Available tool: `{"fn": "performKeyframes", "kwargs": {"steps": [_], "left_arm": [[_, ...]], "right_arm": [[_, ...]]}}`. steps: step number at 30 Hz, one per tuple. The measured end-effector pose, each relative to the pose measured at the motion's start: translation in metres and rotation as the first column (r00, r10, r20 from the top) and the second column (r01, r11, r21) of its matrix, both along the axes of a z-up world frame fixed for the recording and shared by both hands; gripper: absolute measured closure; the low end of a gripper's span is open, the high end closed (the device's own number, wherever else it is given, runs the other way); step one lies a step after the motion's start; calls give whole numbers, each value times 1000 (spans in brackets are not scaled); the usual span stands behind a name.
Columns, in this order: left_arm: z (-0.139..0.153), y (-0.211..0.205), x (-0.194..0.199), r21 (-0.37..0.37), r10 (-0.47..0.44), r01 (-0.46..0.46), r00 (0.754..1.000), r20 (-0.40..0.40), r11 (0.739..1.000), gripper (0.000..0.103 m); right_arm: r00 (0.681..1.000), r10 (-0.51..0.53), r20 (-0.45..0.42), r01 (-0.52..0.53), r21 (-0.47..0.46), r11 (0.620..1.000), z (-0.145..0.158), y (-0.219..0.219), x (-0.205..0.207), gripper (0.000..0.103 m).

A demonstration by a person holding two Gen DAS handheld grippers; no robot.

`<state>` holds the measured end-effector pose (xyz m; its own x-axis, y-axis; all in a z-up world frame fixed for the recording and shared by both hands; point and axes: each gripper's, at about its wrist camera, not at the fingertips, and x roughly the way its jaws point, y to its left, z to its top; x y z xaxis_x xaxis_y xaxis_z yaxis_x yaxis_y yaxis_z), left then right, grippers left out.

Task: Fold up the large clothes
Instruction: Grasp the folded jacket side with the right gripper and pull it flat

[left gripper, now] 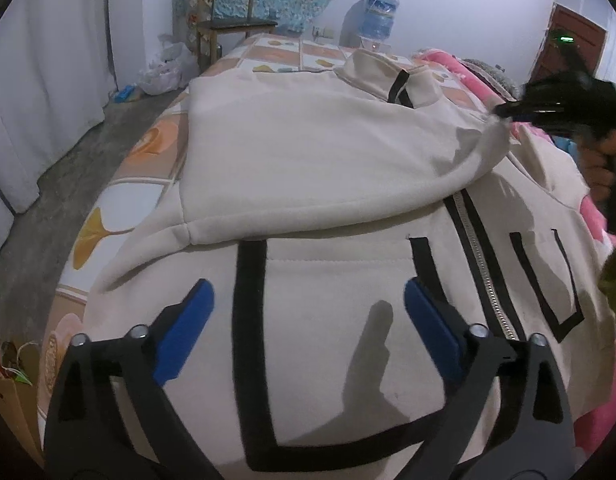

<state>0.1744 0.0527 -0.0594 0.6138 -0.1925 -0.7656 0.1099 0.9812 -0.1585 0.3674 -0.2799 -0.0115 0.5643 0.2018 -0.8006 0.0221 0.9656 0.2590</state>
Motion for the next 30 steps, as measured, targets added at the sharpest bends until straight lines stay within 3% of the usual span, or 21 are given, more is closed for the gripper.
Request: {"fn": "performKeyframes", "kwargs": {"steps": [3, 5, 10, 12, 15, 18, 23, 27, 30], "left_arm": [[-1, -4, 0, 23, -1, 1, 1000, -5, 1000, 8], [-1, -8, 0, 44, -6, 6, 1000, -6, 999, 8], [-3, -12, -1, 81, -25, 25, 1000, -7, 996, 8], [-4, -14, -2, 102, -38, 39, 999, -7, 994, 8], [-4, -16, 0, 120, -57, 58, 998, -13, 991, 8], [-3, -13, -1, 96, -54, 54, 999, -7, 994, 8], [0, -2, 0, -4, -23, 23, 1000, 7, 1000, 8], [7, 12, 1, -115, -7, 5, 1000, -15, 993, 8], [19, 16, -2, -102, 3, 1, 999, 36, 995, 8]], "right_arm": [[998, 21, 66, -23, 33, 999, 17, -12, -43, 93], [998, 30, 64, -32, 36, 999, 14, -21, -68, 92], [992, -1, -127, 11, 72, 997, -39, -57, -104, 87], [988, -26, -151, 45, 126, 991, -48, -71, -111, 77], [989, -37, -140, 63, 185, 981, -48, -83, -112, 65], [992, -16, -122, 39, 194, 980, -46, -82, -100, 63], [988, -16, -153, 41, 158, 987, -58, -77, -71, 63], [990, -5, -142, 23, 124, 992, -61, -72, -62, 94], [996, 3, -92, 9, 134, 991, -46, -72, -74, 97]]}}
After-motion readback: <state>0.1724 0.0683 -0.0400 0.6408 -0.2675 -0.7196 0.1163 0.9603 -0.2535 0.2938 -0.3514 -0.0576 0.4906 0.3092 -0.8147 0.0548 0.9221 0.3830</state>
